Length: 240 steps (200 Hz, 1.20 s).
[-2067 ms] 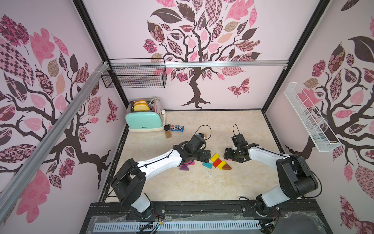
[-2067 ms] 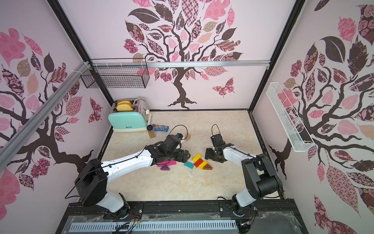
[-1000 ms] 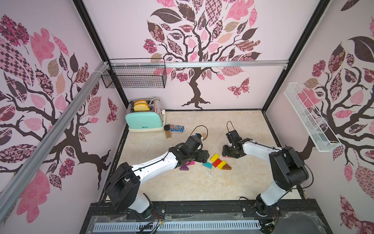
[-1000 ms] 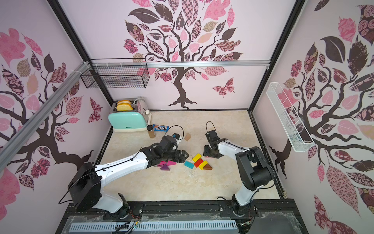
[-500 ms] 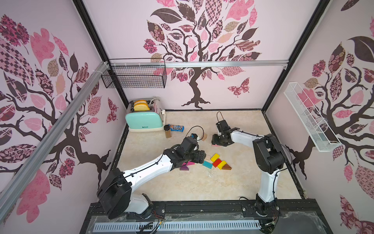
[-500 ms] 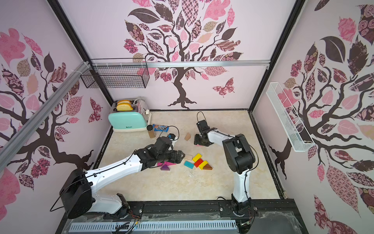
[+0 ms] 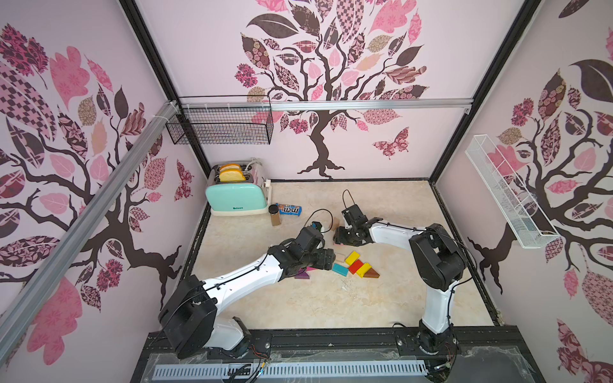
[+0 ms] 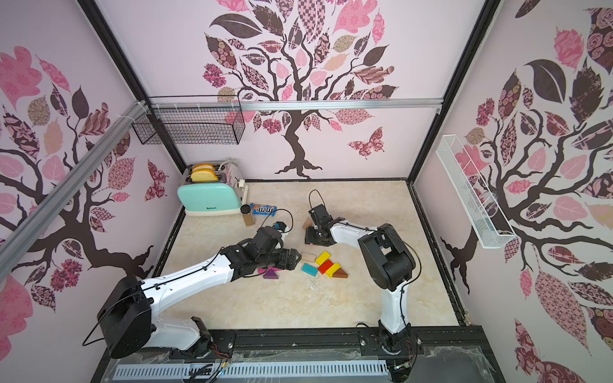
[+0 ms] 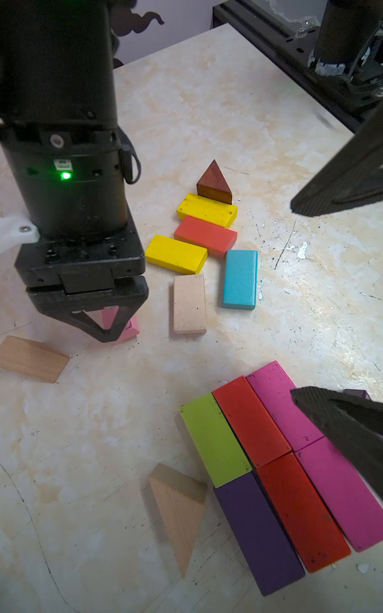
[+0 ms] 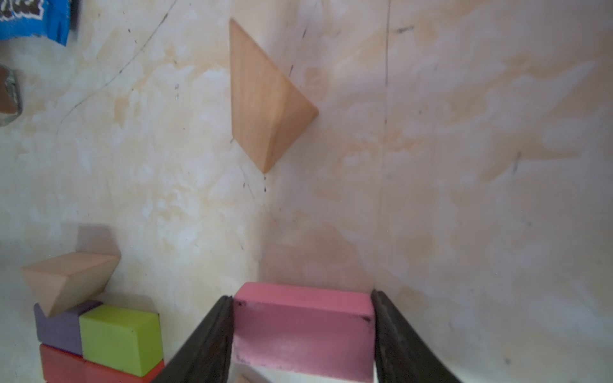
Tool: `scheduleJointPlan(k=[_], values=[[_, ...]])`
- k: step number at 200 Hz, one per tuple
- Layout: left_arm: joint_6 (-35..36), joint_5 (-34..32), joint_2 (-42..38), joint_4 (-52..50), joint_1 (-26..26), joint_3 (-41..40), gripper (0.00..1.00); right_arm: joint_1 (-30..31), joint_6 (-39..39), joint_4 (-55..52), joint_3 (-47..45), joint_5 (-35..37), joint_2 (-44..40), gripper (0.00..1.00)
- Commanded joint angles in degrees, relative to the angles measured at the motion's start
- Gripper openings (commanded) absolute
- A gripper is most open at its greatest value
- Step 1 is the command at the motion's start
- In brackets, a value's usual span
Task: Assemble a piece of candy with building blocks
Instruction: Assemble the building block at the center of the board.
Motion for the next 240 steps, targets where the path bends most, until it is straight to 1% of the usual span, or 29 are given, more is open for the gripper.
scheduleJointPlan(k=[1,78,104,136,170,188,202,221,240], values=[[-0.4,-0.5,-0.9,0.5,0.3,-0.4,0.85,1.8,1.8,-3.0,-3.3,-1.0,-1.4,0.46],[-0.5,-2.0,-1.9,0.3,0.3,-1.0,0.85,4.4,2.0,-2.3,-4.8,-1.1,-1.5,0.46],[-0.5,-2.0,-0.8,0.6,0.8,-0.9,0.85,5.1,2.2,-1.5,-6.9,-0.2,-2.9,0.48],[-0.4,-1.4,-0.7,0.3,0.7,-0.5,0.87,5.4,1.0,-3.1,-6.9,1.8,-5.7,0.5],[-0.2,-1.8,-1.2,-0.7,0.8,0.1,0.94,5.4,-0.9,-4.5,-5.4,3.1,-7.6,0.56],[0.0,-2.0,-1.4,-1.4,0.8,0.4,0.96,5.4,-1.8,-4.9,-4.2,3.5,-7.9,0.62],[0.5,-1.6,-1.5,-2.0,0.8,0.8,0.96,5.4,-2.9,-5.7,-2.7,3.5,-7.7,0.65],[1.1,-0.7,-1.6,-3.9,0.8,1.4,0.97,5.4,-4.6,-6.7,-1.1,3.5,-8.1,0.67],[0.2,1.4,-2.5,-3.9,0.5,0.6,0.97,5.3,-6.6,-7.8,0.6,3.2,-8.7,0.68]])
